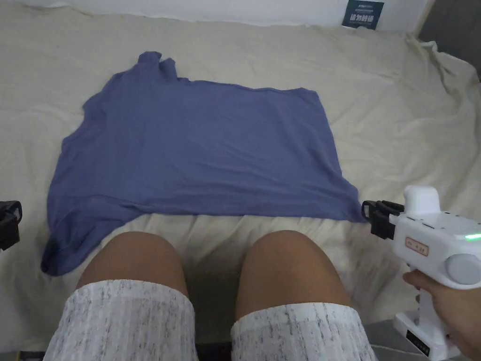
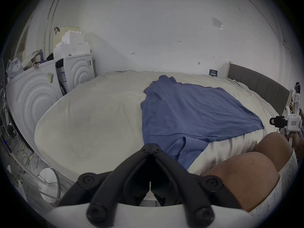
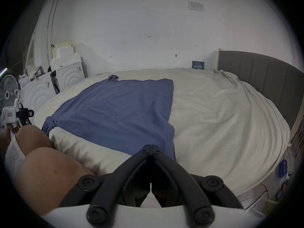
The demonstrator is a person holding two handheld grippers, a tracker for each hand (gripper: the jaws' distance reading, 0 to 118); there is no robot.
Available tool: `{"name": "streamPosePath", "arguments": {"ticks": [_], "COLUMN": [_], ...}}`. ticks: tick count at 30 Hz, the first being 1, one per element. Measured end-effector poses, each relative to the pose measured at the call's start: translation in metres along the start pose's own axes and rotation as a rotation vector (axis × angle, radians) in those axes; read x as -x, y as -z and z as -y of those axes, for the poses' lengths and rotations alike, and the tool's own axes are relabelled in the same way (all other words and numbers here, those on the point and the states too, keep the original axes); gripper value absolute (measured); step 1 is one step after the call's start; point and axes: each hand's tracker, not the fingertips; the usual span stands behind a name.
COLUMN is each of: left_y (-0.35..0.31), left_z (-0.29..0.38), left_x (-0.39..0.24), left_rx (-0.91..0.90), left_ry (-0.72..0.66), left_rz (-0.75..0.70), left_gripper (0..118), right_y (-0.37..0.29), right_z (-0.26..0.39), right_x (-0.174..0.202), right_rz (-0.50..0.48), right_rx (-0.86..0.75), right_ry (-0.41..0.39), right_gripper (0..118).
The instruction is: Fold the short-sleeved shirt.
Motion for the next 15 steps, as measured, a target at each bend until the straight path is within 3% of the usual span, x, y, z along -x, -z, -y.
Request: {"name": "streamPosePath", "arguments": {"ticks": [2, 3, 4, 5, 6, 8, 15], "left_y": [0.005, 0.009, 0.011, 0.013, 0.015, 0.020, 0.026], "left_z": [0.000, 0.002, 0.001, 0.000, -0.001, -0.001, -0.004], "left_x": [-0.006, -0.007, -0.008, -0.008, -0.008, -0.006, -0.007], "left_rx": [0.013, 0.018, 0.019, 0.024, 0.027, 0.036, 0.052], "left_ry": [0.010, 0.023, 0.024, 0.021, 0.017, 0.011, 0.029], "left_rz": [0.011, 0.011, 0.012, 0.015, 0.017, 0.019, 0.025], "left_gripper": [0, 0, 0, 0, 0, 0, 0], "right_y": [0.008, 0.014, 0.020, 0.025, 0.028, 0.036, 0.064], "right_z": [0.007, 0.008, 0.008, 0.007, 0.008, 0.005, -0.001], "right_x": [0.000, -0.003, -0.004, -0.005, -0.005, -0.006, -0.008], "right_rz": [-0.001, -0.002, -0.016, -0.015, -0.014, 0.006, 0.036], "right_rx": [-0.026, -0.026, -0.016, -0.004, -0.001, -0.012, 0.045], "right_ry": [-0.029, -0.024, -0.006, 0.002, -0.006, -0.020, -0.031], "right_gripper": [2, 26, 82, 114, 117, 106, 98]}}
